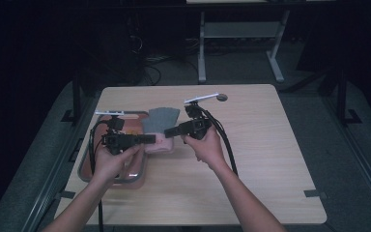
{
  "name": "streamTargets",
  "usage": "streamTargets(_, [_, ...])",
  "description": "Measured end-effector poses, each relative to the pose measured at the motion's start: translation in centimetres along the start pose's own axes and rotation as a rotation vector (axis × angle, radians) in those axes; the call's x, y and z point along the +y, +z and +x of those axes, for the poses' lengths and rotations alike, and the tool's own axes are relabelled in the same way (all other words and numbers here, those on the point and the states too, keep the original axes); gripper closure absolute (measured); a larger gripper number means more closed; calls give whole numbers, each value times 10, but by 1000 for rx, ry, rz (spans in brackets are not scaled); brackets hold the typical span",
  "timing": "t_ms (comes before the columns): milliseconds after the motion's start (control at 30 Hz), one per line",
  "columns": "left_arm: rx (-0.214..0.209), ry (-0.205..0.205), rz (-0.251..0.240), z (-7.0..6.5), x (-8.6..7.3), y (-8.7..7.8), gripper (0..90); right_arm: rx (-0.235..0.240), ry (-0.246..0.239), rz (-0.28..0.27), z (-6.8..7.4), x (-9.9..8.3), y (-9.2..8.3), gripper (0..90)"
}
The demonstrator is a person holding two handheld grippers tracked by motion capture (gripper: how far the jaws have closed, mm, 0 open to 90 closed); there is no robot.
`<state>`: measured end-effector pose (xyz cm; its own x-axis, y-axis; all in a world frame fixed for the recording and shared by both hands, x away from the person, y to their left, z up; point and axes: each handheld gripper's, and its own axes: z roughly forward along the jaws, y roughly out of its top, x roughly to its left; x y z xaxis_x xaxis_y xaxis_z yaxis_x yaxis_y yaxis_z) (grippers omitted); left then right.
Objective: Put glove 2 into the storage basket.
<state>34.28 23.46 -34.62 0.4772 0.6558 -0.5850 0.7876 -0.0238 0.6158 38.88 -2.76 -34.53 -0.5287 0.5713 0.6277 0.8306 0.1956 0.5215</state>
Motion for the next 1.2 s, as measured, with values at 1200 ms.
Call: streamTargets(1200, [105,-20,-24,40,-1,-72,621,99,-50,42,41,31,71,706])
